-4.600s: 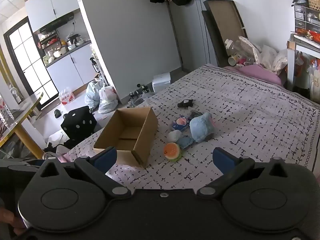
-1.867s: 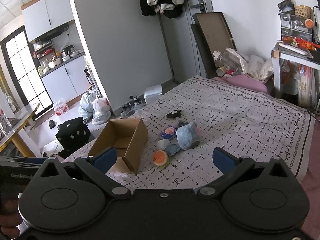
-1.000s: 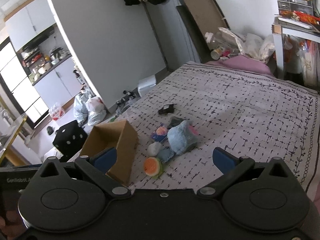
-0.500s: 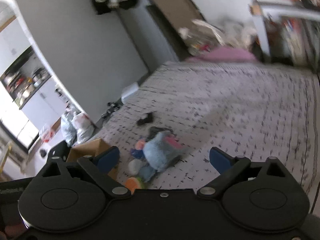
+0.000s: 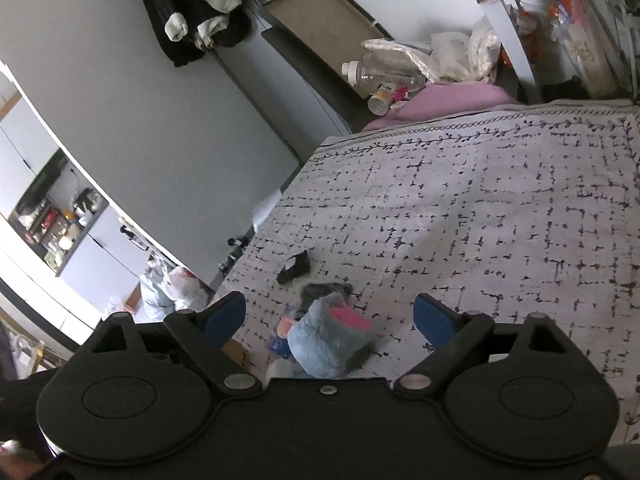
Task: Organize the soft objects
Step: 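Grasp the light-blue plush toy with the left and right grippers together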
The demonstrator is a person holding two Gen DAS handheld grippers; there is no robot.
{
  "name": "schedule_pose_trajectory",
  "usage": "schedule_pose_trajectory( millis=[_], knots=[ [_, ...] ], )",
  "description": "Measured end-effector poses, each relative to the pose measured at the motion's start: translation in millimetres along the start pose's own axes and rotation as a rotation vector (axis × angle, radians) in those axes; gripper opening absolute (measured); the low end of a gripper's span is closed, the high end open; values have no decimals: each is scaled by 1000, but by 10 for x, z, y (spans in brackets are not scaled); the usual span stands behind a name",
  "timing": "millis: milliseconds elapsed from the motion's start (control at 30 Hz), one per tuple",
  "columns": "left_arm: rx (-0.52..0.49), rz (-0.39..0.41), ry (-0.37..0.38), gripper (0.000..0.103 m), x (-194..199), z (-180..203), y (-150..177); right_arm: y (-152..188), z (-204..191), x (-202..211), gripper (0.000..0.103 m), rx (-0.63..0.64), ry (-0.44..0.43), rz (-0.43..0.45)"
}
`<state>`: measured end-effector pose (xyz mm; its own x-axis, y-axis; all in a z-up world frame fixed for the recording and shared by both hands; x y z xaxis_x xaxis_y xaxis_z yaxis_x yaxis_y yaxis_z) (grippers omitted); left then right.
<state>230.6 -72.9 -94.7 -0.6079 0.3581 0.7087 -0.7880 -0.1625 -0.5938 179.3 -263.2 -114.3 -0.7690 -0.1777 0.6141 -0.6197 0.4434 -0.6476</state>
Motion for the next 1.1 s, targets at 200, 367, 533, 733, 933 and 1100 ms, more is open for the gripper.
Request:
schedule_pose_trajectory(
  millis=[200, 367, 533, 733, 933, 1100],
  knots=[
    [28, -25, -25, 71, -363, -36, -74, -57, 125, -199, 81, -102, -25, -28],
    [74, -46, -22, 71, -618, -73, -98, -73, 208, -371, 74, -142, 4, -40],
    [107, -40, -38, 66, -781, -118, -133, -81, 220, -554, 66, -150, 40, -62],
    [178, -57, -44, 62, -975, -175, -156, -62, 278, -733, 60, -214, 4, -125],
    [214, -103, -31, 60, -1132, -153, -67, -34, 298, -858, 56, -236, 20, -163],
    [273, -142, 25, 60, -1154, -112, 64, 18, 311, -919, 51, -246, 23, -208]
  ],
)
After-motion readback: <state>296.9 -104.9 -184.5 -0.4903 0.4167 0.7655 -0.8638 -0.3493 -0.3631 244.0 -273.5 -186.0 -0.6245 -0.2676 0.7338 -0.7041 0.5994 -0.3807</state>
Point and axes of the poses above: each gripper's, at about its wrist camera, not at the fingertips, and x roughly against the way its jaws point, z to its right, y to its underside, the point moved 4 cm from there along -x, roughly the way its jaws point, and after that the axes turned 12 degrees about y, right-handed, at the moved point
